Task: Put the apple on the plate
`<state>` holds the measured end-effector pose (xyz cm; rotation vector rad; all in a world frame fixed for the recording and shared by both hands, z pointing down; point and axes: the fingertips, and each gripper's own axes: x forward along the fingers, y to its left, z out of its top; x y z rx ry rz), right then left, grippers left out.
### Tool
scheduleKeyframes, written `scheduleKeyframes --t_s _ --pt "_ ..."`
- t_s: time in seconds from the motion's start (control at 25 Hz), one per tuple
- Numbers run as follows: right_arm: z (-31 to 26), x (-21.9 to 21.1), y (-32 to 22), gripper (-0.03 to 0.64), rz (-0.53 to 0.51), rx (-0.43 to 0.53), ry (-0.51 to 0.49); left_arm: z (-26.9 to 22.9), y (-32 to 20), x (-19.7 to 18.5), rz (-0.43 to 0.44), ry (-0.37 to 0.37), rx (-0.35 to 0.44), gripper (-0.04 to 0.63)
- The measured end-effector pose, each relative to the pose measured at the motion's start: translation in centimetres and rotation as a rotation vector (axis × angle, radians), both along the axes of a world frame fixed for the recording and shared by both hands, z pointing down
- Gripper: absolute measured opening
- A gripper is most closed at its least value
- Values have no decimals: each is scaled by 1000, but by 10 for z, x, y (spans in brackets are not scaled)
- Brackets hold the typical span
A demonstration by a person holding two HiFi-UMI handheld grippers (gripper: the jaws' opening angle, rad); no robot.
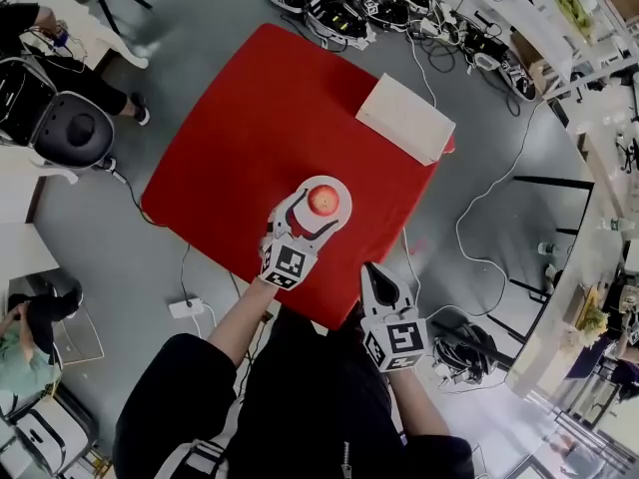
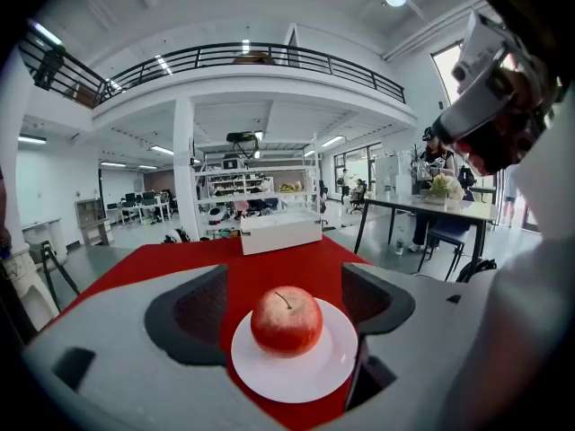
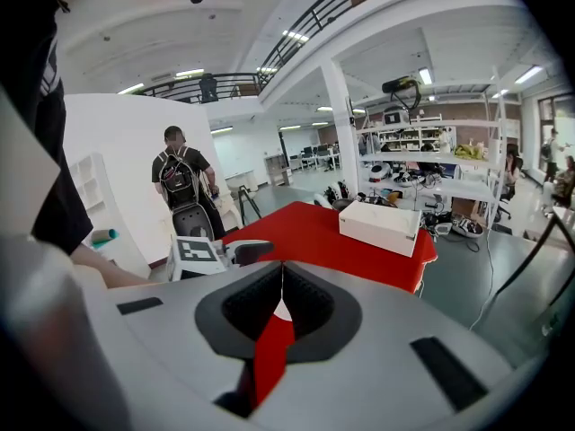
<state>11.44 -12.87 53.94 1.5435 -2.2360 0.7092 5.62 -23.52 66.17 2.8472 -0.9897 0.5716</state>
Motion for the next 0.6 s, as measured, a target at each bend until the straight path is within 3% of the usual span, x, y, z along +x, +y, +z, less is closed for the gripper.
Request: scheduleKeyframes --t_s 0.24,0.32,0.4,0.48,0.6 --pt "-25 -3 -5 11 9 99 -11 -90 33 -32 -29 121 64 371" --pt "-32 -8 -5 11 6 127 -17 -112 48 -45 -33 152 72 283" --pt "-39 -12 -3 11 2 153 -19 -128 62 -57 -38 160 89 115" --pt "-46 -16 -1 11 -1 176 -16 -140 73 -68 -46 150 102 22" --pt "-54 -22 4 11 -7 209 -11 -153 87 -78 -46 149 101 6"
